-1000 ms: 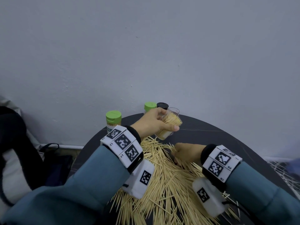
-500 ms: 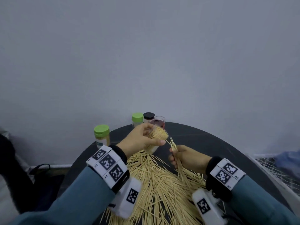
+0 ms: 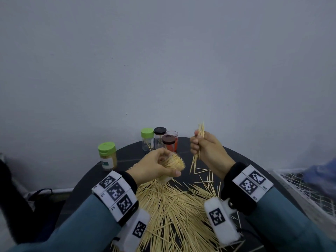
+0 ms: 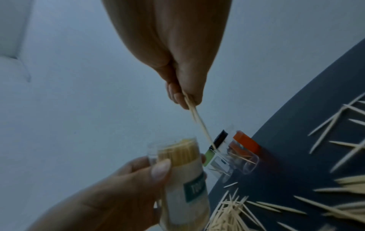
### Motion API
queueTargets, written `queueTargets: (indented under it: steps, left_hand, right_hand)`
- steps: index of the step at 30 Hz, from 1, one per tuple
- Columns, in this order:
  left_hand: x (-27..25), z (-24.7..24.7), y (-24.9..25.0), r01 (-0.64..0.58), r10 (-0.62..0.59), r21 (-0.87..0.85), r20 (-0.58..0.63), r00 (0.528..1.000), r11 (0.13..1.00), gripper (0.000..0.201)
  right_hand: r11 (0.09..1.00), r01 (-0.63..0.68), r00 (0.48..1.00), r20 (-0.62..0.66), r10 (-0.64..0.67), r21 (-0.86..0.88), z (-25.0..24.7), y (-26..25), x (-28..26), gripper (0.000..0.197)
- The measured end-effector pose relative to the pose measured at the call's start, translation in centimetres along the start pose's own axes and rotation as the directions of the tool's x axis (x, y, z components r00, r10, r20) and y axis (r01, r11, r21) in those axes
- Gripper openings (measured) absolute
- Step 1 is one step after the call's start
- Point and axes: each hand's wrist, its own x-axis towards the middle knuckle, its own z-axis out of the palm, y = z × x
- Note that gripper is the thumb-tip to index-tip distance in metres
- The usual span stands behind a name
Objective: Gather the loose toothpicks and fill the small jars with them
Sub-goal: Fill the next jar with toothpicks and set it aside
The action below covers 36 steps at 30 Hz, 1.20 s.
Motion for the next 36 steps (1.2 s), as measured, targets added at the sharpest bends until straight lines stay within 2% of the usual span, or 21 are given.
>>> queueTargets:
  steps: [4,7,10,14,21,25,28,32,36]
  left_hand:
    - [-0.2,0.4,0.1,-0.018,0.016,0.033,0.039,0.999,0.999,0.050]
    - [-0.4,0.8,0.4,-0.033,0.032,0.011,0.089,0.996,0.999,0.051]
    - [-0.4,1.1,0.7,-0.027,0.034,-0.061,0.118,0.992,0.998,0.047]
    - [-0.4,1.0,0.6,-0.026,0.040,-0.148,0.090,0.995,0.989,0.039]
    - [-0.2,0.8,0.6,-0.042,0.057,-0.203,0.071,0.996,0.978,0.043]
    - [-0.1,0.7,0.6,-0.049,0.072,-0.247,0.085,0.994,0.968,0.044]
    - [-0.1,0.6,0.4,-0.041,0.060,-0.237,0.074,0.995,0.971,0.038]
    - [-0.2,0.6,0.4,-0.037,0.053,-0.224,0.065,0.996,0.974,0.042]
    - [-0.2,0.5,0.5,-0.043,0.057,-0.212,0.060,0.997,0.976,0.039]
  right_hand:
    - [0.991,0.118,0.993,-0.014,-0.118,0.057,0.6,-0.8,0.0,0.028]
    - [0.988,0.151,0.988,-0.022,-0.150,0.044,1.0,-0.5,-0.2,0.027]
    - [0.991,0.134,0.991,-0.002,-0.134,-0.014,1.1,0.6,-0.6,0.024]
    - [0.994,0.094,0.994,0.058,-0.091,-0.062,1.2,1.7,-1.4,0.021]
    - [0.992,0.108,0.986,0.130,-0.099,-0.064,1.4,1.7,-2.3,0.016]
    - [0.991,0.049,0.984,0.176,-0.026,-0.127,1.6,1.9,-2.7,0.028]
    - [0.980,0.090,0.988,0.142,-0.065,-0.179,1.5,2.1,-2.4,0.036]
    - [0.978,0.158,0.987,0.064,-0.151,-0.134,1.2,1.9,-1.7,0.026]
    - [0.974,0.179,0.984,0.024,-0.177,-0.139,1.0,2.3,-1.5,0.028]
